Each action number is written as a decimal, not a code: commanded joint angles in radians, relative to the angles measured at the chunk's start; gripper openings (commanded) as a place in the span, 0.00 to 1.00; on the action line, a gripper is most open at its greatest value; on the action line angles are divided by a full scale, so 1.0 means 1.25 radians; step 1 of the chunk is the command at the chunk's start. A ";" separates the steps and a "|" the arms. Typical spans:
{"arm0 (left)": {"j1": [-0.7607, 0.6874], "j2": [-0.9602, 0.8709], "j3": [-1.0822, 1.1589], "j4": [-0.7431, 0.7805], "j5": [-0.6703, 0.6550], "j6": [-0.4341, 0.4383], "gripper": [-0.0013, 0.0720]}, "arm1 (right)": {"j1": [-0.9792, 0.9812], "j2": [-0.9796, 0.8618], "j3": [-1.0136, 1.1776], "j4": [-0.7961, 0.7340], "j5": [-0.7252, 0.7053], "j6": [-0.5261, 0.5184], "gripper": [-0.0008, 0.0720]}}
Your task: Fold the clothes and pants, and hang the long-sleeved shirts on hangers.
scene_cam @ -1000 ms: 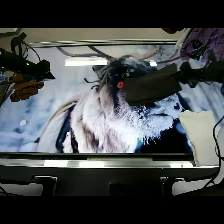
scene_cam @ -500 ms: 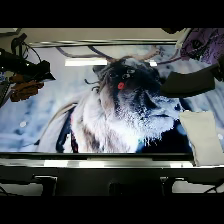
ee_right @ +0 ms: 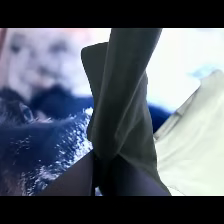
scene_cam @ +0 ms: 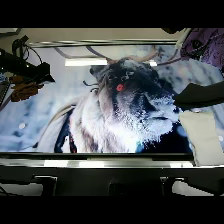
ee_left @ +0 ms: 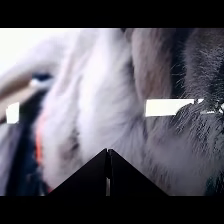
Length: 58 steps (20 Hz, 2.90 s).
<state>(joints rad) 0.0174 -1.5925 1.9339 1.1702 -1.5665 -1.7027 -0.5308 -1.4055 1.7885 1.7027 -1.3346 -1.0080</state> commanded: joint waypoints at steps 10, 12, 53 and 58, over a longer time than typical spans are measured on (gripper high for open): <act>0.000 0.000 0.000 0.000 -0.012 0.000 0.04 | 0.000 0.054 -0.026 -0.245 -0.287 0.036 0.05; 0.000 0.000 0.000 0.001 -0.012 0.001 0.04 | -0.001 0.076 -0.099 -0.244 -0.287 0.035 0.05; 0.000 0.023 0.000 0.016 -0.037 0.051 0.04 | 0.012 0.248 -0.585 -0.278 0.019 -0.172 0.35; -0.002 0.143 -0.069 0.180 0.050 0.071 0.04 | 0.255 0.306 -0.534 -0.030 0.218 -0.349 0.07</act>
<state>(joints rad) 0.0158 -1.4902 1.9022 1.2881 -1.5738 -1.6394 -0.3725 -1.0569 1.0859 1.4734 -1.2106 -1.3174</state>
